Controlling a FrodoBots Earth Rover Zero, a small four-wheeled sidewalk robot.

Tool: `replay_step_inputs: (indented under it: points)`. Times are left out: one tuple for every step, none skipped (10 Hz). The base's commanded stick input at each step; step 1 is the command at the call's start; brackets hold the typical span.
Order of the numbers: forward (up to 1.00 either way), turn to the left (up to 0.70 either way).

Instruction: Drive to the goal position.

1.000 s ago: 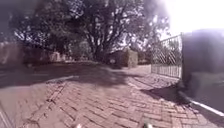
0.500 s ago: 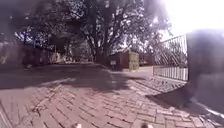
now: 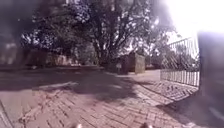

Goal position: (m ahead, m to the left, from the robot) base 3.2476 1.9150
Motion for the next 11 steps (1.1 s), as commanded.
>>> replay_step_inputs:
  points:
    - [0.7,0.0]
    - [0.7,0.0]
    - [0.7,0.0]
    - [0.7,0.0]
    - [0.7,0.0]
    - [0.7,0.01]
    - [0.7,0.08]
    - [0.7,0.15]
    - [0.7,0.33]
    - [0.7,0.35]
    - [0.7,0.35]
